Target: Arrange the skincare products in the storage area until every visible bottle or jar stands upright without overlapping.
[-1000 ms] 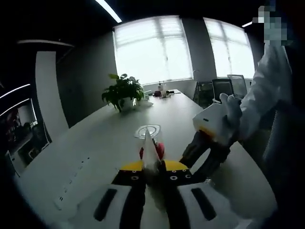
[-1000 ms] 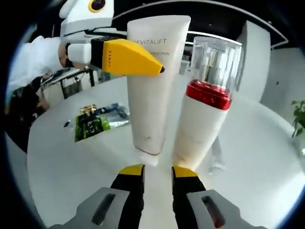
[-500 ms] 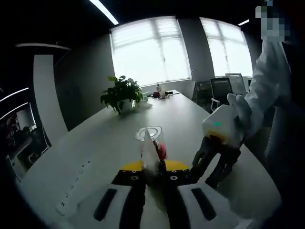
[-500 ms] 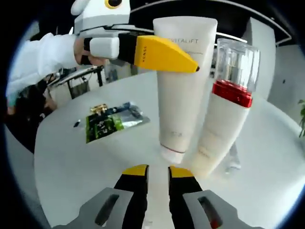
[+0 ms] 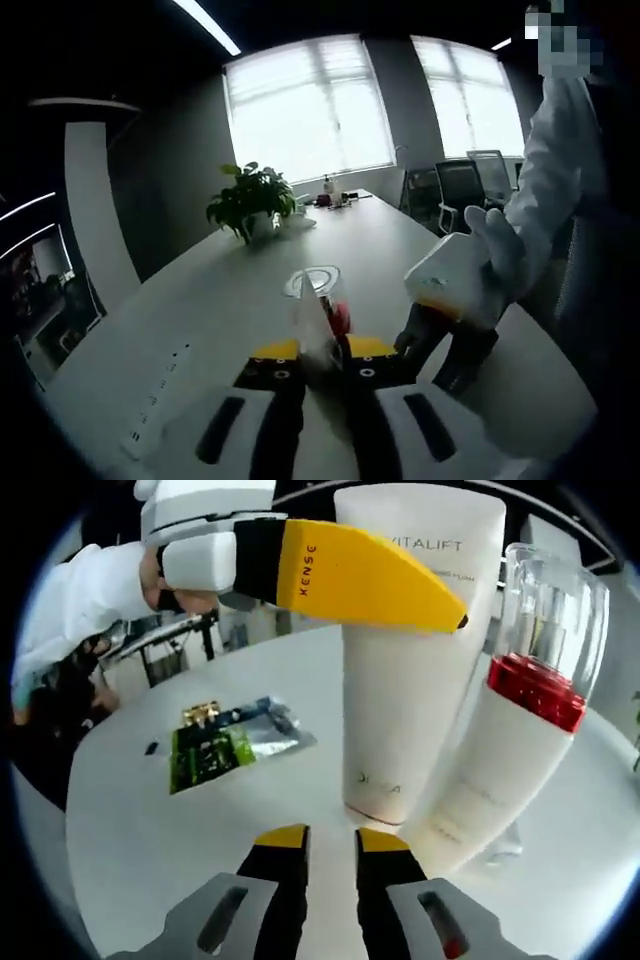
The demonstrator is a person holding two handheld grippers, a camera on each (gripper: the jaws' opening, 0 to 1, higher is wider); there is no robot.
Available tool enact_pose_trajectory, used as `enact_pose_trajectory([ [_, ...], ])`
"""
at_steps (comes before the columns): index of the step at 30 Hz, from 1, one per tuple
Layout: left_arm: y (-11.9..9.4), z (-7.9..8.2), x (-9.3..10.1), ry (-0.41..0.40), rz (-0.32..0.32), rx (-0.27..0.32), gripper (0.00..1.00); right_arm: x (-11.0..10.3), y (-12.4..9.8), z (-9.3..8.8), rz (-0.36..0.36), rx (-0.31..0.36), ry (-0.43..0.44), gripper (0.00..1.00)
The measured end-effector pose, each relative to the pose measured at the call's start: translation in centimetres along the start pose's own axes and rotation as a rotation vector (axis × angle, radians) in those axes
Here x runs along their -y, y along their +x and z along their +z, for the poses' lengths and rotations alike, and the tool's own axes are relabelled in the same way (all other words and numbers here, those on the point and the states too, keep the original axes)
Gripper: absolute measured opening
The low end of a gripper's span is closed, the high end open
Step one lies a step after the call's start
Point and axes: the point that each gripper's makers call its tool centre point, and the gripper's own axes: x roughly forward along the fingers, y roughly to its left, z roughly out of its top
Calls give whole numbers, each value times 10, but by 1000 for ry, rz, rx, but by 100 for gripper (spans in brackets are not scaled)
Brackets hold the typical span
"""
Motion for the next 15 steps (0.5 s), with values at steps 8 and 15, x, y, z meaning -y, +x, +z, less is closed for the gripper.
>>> enact_pose_trajectory([
  [8,1,5,-8,-12,2,7,13,-2,-6,3,8,12,-5,12],
  [15,-1,3,-11,-43,31,-12,16,-6,-14,6,23,16,-15,15],
])
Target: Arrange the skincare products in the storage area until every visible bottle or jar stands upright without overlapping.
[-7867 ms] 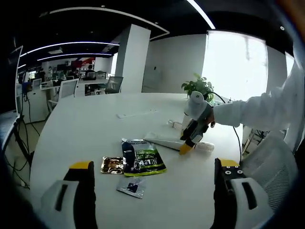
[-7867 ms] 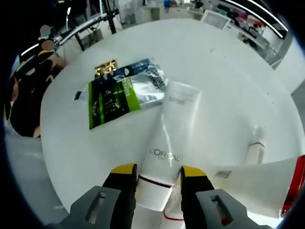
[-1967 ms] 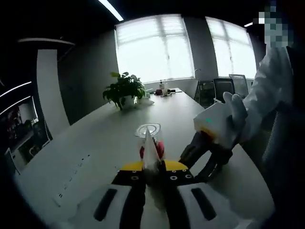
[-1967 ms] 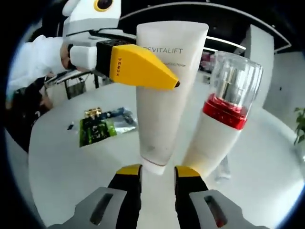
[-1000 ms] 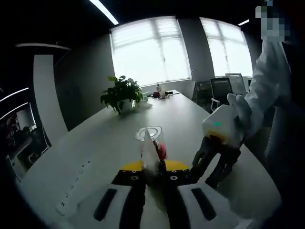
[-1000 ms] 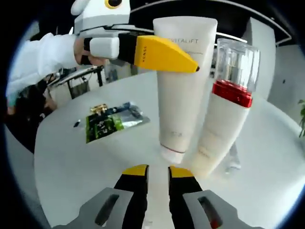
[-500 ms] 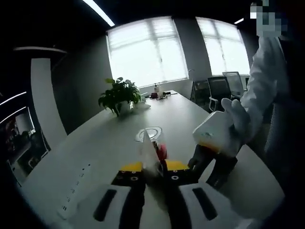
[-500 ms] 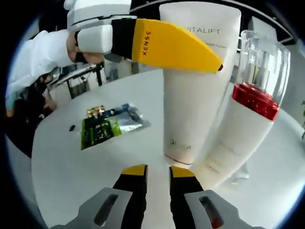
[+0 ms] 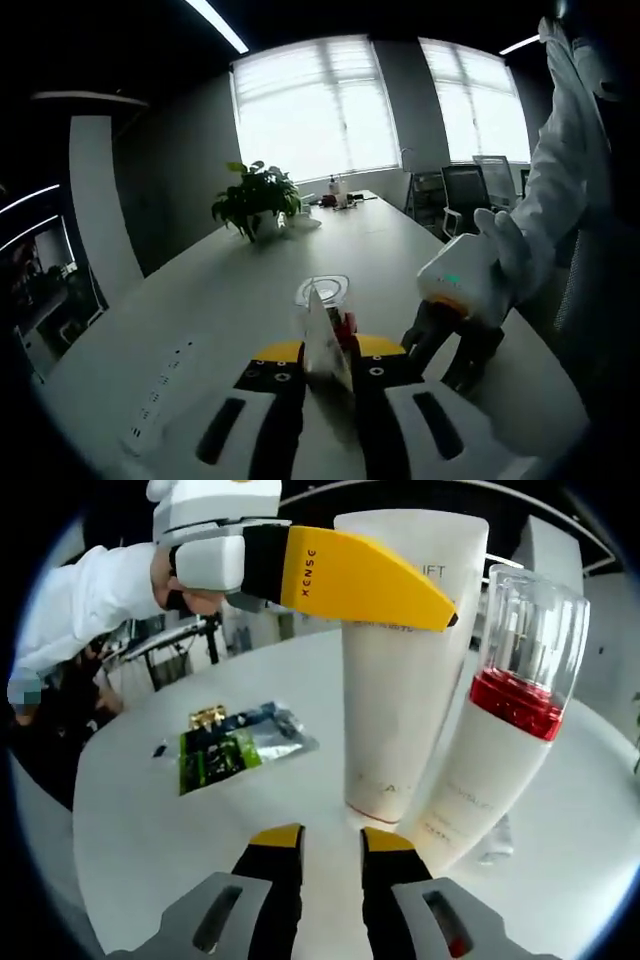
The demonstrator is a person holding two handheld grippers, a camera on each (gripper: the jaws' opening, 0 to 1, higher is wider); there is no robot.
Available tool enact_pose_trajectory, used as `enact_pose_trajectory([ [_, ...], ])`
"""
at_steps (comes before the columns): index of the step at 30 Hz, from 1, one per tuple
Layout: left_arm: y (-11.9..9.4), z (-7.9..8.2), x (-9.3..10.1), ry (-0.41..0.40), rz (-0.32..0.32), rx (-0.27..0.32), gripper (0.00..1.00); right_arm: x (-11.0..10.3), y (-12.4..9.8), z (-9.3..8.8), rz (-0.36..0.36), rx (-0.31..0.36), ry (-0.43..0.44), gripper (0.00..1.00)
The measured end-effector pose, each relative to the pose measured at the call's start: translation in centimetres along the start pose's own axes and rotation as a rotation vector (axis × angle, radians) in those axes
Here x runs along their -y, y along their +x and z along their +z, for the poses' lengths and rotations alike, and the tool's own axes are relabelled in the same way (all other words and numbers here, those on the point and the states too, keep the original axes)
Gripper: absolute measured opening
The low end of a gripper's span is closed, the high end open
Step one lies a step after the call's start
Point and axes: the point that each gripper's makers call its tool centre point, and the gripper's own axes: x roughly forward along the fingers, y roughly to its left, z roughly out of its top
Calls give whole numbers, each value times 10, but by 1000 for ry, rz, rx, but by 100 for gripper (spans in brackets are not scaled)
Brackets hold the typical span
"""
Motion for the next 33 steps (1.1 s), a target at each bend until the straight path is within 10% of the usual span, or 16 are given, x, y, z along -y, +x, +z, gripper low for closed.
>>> enact_pose_trajectory([
  [33,-35,-21,20,-203,151,-144,56,-46,-47,-3,259,-69,-18,68],
])
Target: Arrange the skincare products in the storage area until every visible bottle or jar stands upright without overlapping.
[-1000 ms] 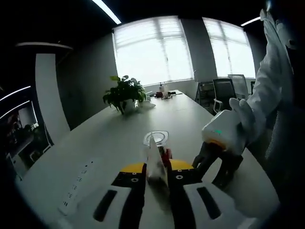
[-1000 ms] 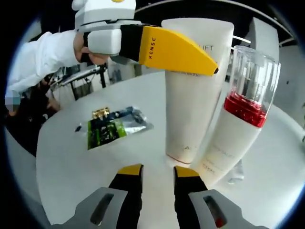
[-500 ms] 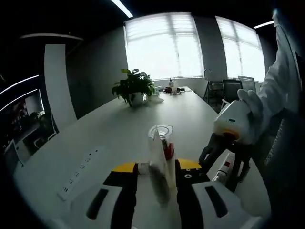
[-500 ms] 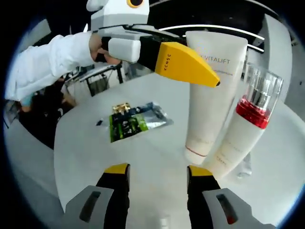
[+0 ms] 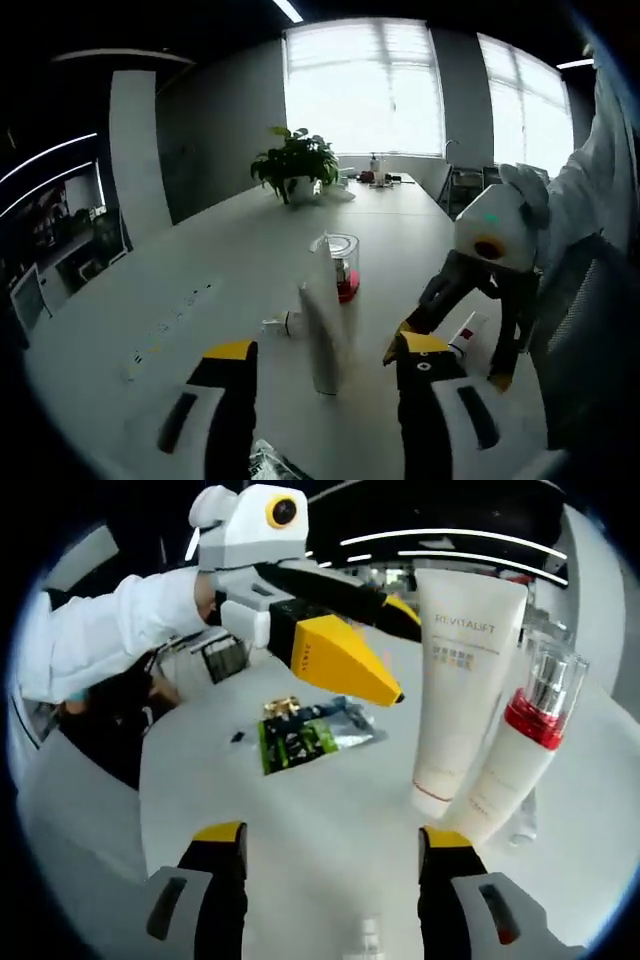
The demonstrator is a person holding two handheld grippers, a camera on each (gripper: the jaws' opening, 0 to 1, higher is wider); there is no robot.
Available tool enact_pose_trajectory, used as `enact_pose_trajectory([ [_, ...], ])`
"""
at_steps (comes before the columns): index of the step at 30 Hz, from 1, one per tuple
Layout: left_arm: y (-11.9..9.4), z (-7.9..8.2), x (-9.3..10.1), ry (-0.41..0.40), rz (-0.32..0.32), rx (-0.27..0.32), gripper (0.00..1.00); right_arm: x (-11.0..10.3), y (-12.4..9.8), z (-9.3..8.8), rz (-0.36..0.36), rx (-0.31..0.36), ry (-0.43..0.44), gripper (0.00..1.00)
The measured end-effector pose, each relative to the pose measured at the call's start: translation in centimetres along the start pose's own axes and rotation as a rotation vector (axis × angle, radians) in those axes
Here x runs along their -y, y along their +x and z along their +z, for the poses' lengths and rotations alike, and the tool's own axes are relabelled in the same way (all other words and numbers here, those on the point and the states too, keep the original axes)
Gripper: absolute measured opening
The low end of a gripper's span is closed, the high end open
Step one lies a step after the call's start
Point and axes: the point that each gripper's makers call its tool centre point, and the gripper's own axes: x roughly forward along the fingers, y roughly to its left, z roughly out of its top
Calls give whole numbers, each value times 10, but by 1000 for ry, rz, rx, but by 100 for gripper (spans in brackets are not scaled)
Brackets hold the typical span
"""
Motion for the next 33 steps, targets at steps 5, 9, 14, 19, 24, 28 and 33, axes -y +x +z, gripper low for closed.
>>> enact_pose_trajectory([
  [5,-5,-4,2,-15,17,-5,66,-3,-5,0,-2,-6,-19,72],
  [9,-10,-11,4,-54,19,-27,77,-4,-11,2,-8,3,-28,77],
  [14,-22,-18,10,-70,45,-47,82,-5,-20,4,-16,9,-25,83],
  [19,-34,-20,9,-103,78,-46,95,-4,-27,2,-38,1,-46,89],
  [24,-46,-23,16,-127,92,-42,99,-1,-36,4,-62,18,-33,99],
  [28,-61,-27,22,-151,107,-41,99,0,-45,5,-74,25,-36,99],
  [33,-78,-32,29,-190,127,-38,99,-1,-56,3,-84,26,-45,100],
])
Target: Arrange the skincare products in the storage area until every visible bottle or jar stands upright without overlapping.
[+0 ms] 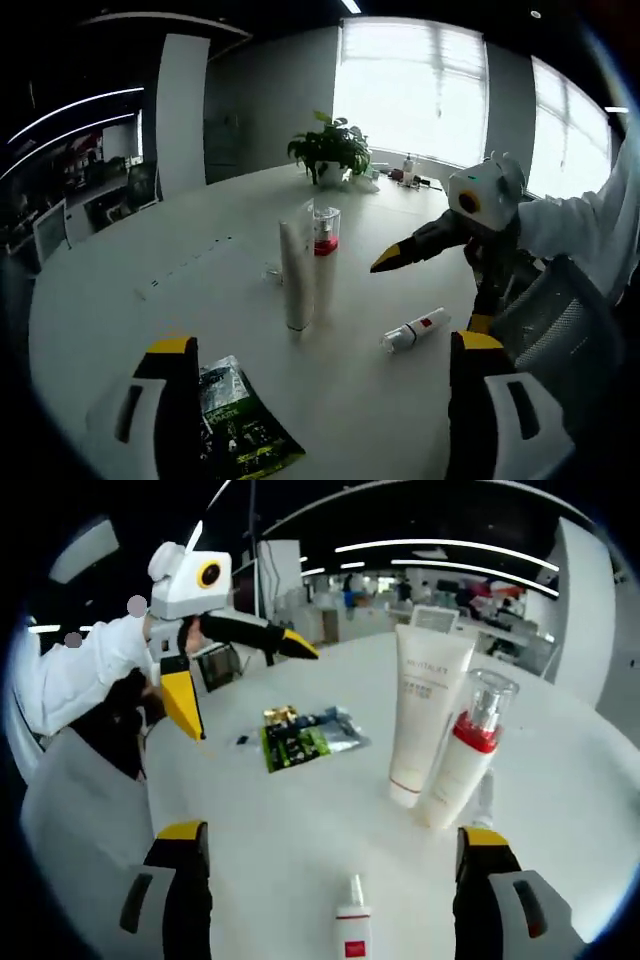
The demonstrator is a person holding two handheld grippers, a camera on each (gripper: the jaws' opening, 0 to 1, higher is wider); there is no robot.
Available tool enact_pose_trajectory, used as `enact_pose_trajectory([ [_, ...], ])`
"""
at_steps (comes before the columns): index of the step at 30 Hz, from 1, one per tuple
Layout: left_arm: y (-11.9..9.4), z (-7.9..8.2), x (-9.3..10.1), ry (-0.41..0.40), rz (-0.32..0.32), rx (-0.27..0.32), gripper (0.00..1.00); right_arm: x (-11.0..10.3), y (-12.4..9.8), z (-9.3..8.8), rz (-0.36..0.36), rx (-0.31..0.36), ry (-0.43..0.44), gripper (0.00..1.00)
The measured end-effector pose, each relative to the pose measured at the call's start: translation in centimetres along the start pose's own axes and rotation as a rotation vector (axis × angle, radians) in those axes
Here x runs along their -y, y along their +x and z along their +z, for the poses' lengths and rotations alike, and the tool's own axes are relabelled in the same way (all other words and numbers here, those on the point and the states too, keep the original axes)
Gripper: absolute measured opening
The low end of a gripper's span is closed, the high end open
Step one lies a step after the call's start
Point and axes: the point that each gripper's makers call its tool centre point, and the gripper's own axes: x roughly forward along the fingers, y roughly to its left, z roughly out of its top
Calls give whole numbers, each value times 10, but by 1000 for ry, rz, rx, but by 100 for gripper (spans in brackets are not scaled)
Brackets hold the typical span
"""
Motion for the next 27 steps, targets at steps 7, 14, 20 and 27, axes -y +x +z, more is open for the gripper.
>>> enact_pose_trajectory([
  [7,-25,-13,3,-11,55,-20,99,4,-15,-2,-33,13,-7,100],
  [14,-43,-27,4,-24,96,-49,99,5,-27,-9,-56,4,-17,100],
  [20,-55,-36,12,-48,128,-44,99,11,-37,-9,-66,14,-41,100],
  [27,-67,-48,17,-88,184,-42,99,14,-44,-13,-46,14,-65,100],
])
